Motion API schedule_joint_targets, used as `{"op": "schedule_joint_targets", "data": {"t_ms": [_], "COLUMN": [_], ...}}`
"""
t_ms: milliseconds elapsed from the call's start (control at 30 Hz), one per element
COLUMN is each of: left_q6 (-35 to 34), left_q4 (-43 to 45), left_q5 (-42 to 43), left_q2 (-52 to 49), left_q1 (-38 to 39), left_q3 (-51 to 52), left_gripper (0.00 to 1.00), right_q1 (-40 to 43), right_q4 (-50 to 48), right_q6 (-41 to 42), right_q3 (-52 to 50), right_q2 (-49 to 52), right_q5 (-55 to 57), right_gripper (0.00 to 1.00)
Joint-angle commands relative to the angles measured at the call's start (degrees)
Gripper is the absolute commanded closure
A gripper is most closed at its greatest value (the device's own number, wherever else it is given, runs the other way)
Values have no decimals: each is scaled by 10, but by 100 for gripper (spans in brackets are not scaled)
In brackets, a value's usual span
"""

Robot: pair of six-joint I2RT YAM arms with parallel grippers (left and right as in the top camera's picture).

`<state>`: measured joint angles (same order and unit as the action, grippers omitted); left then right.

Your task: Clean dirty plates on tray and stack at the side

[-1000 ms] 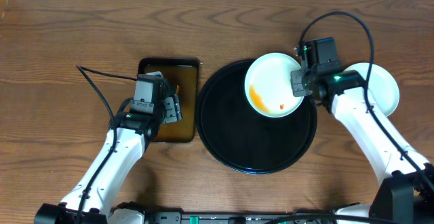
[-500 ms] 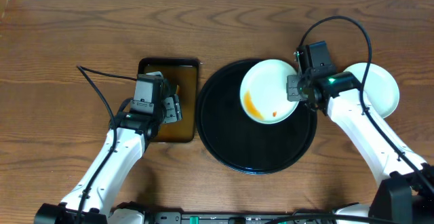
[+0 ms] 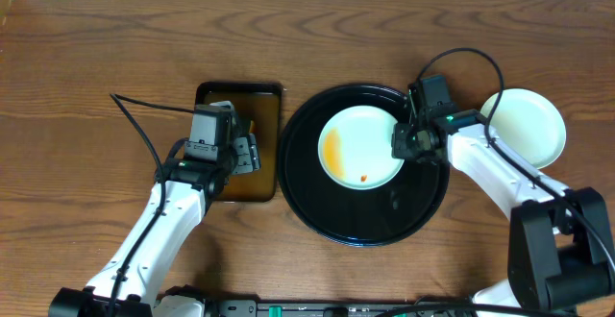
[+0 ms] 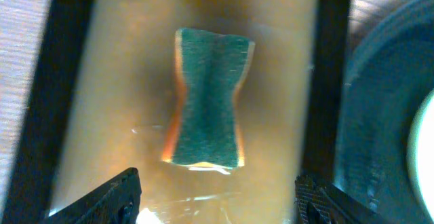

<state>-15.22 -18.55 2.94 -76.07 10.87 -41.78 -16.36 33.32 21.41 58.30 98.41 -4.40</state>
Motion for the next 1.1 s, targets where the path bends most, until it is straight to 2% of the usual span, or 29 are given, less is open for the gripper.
{"op": "schedule_joint_targets", "data": {"t_ms": [0, 133, 300, 500, 733, 900, 1067], "left_q6": [-5, -5, -5, -5, -5, -5, -5], "left_q4": [4, 4, 7, 6, 6, 6, 6], "left_q5": [26, 26, 26, 26, 26, 26, 26], "left_q2": [-5, -5, -5, -6, -6, -6, -6], "left_q1": [-4, -4, -4, -4, -4, -4, -4], "left_q3": [-1, -1, -1, -1, -1, -1, -1], "left_gripper": [26, 26, 26, 26, 26, 26, 26], "right_q1": [-8, -17, -12, 15, 15, 14, 14], "right_q4": [23, 75, 92, 41, -55, -59, -75], "right_q6": [9, 9, 3, -81, -226, -276, -284], "right_q3": [-4, -4, 1, 54, 59, 58, 58], "right_q2": [18, 19, 10, -10, 0, 26, 67], "right_q5": [-76, -98, -77, -54, -51, -51, -51], "right_gripper": [86, 88, 70, 59, 66, 69, 72]}}
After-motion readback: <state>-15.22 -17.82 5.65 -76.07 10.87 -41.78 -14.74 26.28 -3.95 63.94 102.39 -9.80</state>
